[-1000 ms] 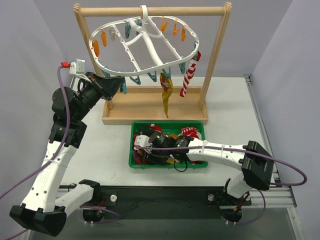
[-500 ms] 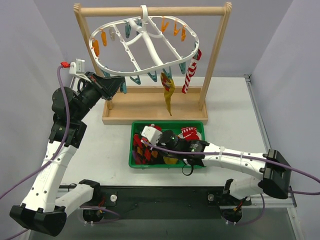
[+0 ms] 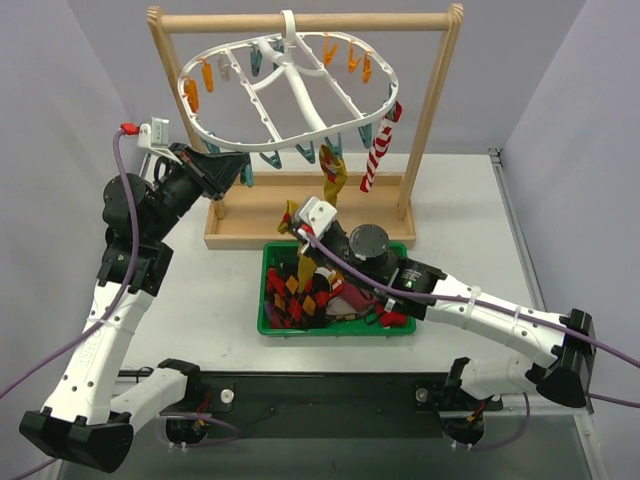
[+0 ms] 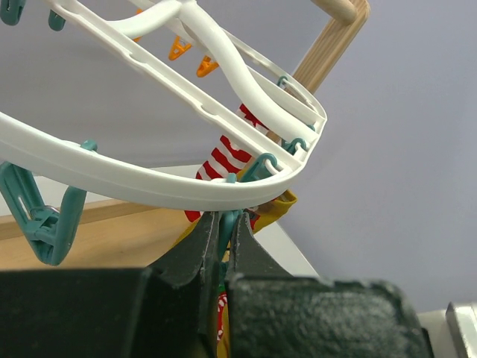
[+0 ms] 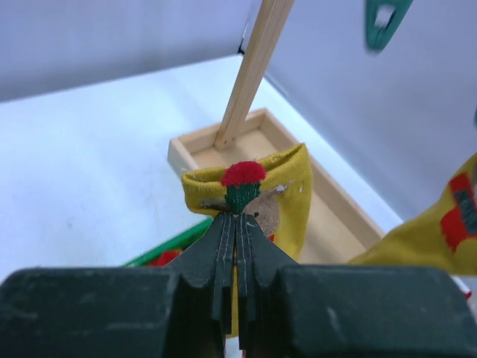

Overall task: Clip the socks to the hanger
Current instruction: Clamp the sock onto the hanger.

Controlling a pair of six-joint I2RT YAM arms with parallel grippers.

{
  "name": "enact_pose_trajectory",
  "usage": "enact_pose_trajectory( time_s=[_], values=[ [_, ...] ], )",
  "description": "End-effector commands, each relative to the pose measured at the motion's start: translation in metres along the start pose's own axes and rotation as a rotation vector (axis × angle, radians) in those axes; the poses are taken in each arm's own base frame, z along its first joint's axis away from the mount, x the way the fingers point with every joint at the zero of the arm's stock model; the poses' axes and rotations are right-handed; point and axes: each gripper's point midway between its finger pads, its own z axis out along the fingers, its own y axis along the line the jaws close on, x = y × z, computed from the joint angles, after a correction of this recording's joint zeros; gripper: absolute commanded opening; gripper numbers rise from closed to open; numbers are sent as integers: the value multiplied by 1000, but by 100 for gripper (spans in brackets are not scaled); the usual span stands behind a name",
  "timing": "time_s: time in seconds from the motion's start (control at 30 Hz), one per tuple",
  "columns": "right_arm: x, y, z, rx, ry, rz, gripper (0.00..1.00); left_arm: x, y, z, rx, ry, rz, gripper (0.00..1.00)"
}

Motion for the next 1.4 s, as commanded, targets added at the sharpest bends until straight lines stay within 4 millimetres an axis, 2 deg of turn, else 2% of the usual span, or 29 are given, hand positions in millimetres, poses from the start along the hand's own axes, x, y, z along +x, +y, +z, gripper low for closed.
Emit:
enact_pose_trajectory(
  time_s=[0.0, 0.07, 0.13, 0.17, 0.27, 0.43, 0.87, 1.37],
  values=[
    [-70, -17, 17, 11, -208, 63, 0, -18, -32, -10, 104, -24, 15, 0],
    [-83, -19, 24, 5, -232, 69, 0, -17, -32, -10, 106, -21, 13, 0],
    [-87, -20, 30, 9, -237, 70, 0, -16, -32, -10, 108, -21, 9, 0],
    [-90, -15, 35, -17, -245, 68, 0, -16, -33, -10, 110, -23, 7, 0],
    [-87, -13, 43, -30, -236, 75, 0, -18, -34, -10, 114, -28, 7, 0],
    [-94, -11, 49, -43, -253, 90, 0, -17, -34, -10, 116, -25, 3, 0],
    [-114, -13, 54, -46, -294, 99, 0, -9, -27, -9, 101, -11, -2, 0],
    [-125, -9, 58, -69, -313, 94, 0, -7, -24, -8, 94, -9, -15, 0]
  ],
)
